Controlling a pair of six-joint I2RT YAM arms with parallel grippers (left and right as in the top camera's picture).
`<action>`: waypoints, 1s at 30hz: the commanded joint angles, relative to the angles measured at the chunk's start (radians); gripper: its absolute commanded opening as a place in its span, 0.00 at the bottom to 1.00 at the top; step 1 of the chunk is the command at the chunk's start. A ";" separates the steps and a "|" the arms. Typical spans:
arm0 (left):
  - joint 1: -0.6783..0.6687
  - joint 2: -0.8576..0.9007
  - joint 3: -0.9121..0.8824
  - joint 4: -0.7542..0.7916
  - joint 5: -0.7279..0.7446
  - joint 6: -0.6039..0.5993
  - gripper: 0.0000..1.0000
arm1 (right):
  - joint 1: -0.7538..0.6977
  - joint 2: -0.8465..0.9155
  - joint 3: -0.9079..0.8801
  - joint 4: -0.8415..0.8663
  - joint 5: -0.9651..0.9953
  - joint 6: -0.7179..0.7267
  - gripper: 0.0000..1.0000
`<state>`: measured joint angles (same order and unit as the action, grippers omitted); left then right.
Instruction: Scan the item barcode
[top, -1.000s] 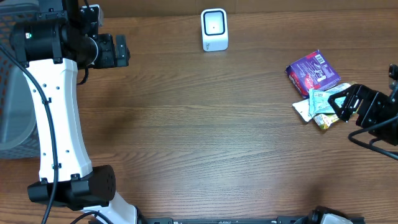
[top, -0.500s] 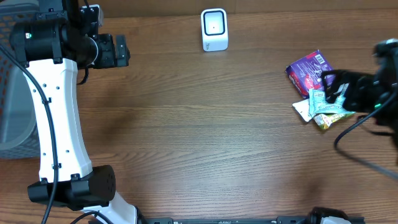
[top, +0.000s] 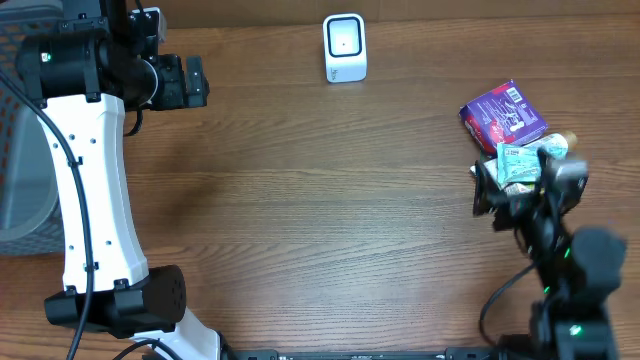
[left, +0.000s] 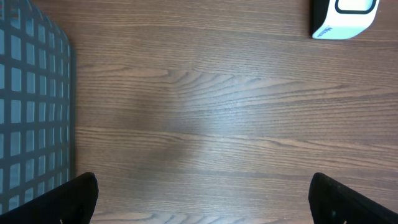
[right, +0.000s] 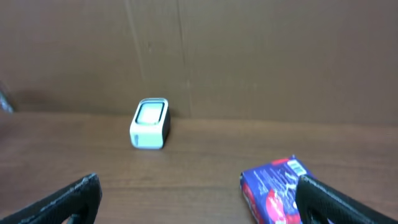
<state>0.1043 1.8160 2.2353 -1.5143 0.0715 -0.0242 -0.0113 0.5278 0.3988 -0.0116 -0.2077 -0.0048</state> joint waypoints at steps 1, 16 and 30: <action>-0.005 0.008 0.005 0.001 -0.001 -0.006 1.00 | 0.008 -0.129 -0.140 0.063 0.014 -0.004 1.00; -0.005 0.008 0.005 0.001 -0.001 -0.006 1.00 | 0.056 -0.473 -0.391 -0.047 0.081 -0.004 1.00; -0.005 0.008 0.005 0.001 -0.001 -0.006 1.00 | 0.056 -0.525 -0.391 -0.061 0.084 0.008 1.00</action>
<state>0.1043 1.8160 2.2353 -1.5143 0.0715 -0.0242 0.0399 0.0147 0.0185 -0.0784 -0.1295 -0.0025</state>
